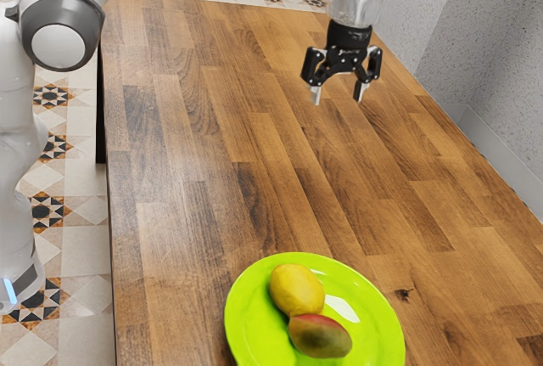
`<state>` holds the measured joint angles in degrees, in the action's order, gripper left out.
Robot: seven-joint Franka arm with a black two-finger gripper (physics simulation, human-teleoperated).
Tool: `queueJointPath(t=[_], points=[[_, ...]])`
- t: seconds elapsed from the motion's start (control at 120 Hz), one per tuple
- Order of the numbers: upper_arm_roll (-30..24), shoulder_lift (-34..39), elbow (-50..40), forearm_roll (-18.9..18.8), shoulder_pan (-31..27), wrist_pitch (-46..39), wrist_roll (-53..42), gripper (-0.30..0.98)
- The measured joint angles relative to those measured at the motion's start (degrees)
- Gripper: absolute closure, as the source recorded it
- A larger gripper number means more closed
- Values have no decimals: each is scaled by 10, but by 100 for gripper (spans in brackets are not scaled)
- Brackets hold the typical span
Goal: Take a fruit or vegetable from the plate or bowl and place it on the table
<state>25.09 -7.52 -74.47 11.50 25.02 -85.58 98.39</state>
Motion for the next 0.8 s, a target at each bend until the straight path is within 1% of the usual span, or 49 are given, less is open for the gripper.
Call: queueJointPath(t=[0.133, 0.217, 0.3, 0.383, 0.467, 0.517, 0.567, 0.675, 0.8], points=[[7, -2, -1, 1, -1, -6, 58, 0], [3, -4, -1, 3, 3, -8, 77, 0], [1, -4, -1, 4, 7, -10, 74, 0], [4, -9, -2, 5, -8, -12, 36, 0], [-1, -15, -2, 12, -18, -12, -42, 0], [-17, -25, -2, 17, -16, -13, -105, 0], [-40, -40, -1, 20, -14, -14, -182, 0], [-85, -57, -2, 14, -2, -17, -366, 0], [-99, -53, -4, 10, 43, -35, -549, 0]])
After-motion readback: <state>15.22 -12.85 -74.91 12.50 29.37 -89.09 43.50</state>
